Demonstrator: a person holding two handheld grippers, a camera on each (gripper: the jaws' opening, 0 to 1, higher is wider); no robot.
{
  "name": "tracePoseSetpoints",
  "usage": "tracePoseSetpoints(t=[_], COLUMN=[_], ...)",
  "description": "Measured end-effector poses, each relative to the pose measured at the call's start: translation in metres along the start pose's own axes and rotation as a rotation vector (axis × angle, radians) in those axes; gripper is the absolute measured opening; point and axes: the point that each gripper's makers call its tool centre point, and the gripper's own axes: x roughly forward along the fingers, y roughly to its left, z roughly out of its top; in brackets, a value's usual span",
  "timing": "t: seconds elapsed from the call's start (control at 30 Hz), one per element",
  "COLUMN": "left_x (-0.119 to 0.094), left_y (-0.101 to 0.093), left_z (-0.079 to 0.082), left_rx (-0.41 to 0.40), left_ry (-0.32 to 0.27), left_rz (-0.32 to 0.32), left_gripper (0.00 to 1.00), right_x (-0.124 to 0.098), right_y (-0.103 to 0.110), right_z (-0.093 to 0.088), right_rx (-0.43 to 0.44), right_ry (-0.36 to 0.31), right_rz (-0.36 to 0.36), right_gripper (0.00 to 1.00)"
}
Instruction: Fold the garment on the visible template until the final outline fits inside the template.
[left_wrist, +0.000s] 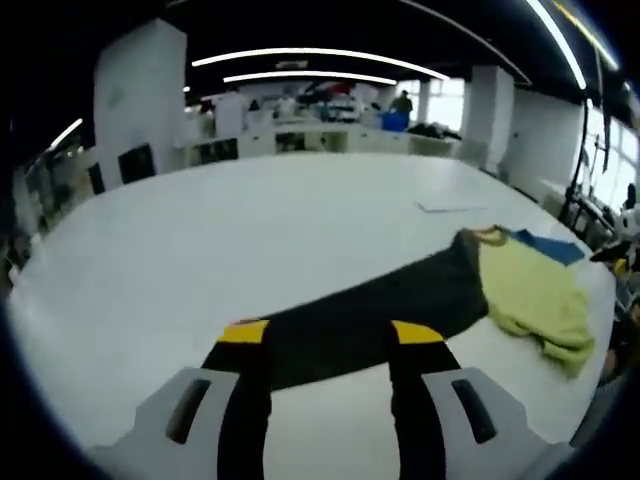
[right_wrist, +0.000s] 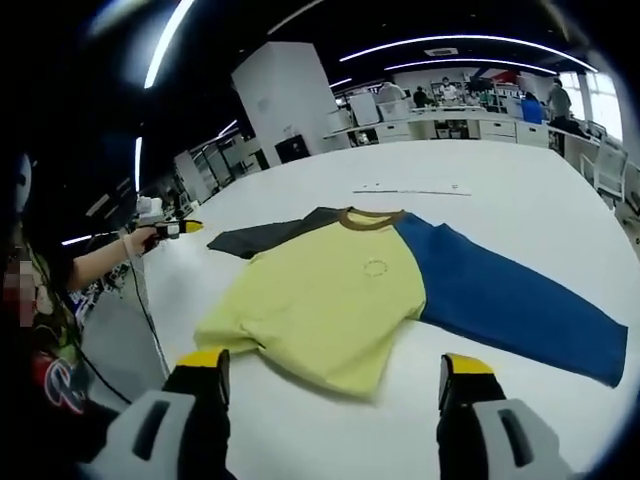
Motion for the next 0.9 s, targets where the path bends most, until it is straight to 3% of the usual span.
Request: tracePoseSetpoints(t=[0.27, 0.33, 0.4, 0.47, 0.53, 0.7, 0.9], left_x=[-0.002, -0.001, 0.002, 0.001, 0.0, 0.0, -0.001], left_y=[-0.086, -0.115, -0.132, -0.159, -0.177, -0.21, -0.231], left_z=[-0.008, -0.023, -0.028, -0.036, -0.042, -0.059, -0.064], left_rx=[-0.082, -0.13, -0.139, -0.222, -0.217, -0.233, -0.272], left_ry=[0.003, 0.069, 0.062, 0.098, 0.108, 0.155, 0.164], left_rz=[-0.182, -0.253, -0.261, -0.329, -0.363, -0.422, -0.462], left_gripper=[0.38, 0.38, 0.37, 0.37, 0.34, 0.32, 0.3], right_x=[-0.001, -0.001, -0.002, -0.002, -0.003, -0.006, -0.007], right_y=[0.003, 0.005, 0.005, 0.006, 0.007, 0.006, 0.005], right_z=[-0.003, -0.003, -0.005, -0.006, -0.007, -0.008, -0.006], right_rx=[0.011, 0.023, 0.026, 0.028, 0.033, 0.044, 0.044], right_ry=[-0.023, -0.032, -0.033, -0.035, -0.037, -0.047, -0.056], right_rz=[0.007, 0.011, 0.011, 0.012, 0.014, 0.012, 0.007], right_gripper=[0.86, 0.86, 0.86, 0.86, 0.86, 0.86, 0.86])
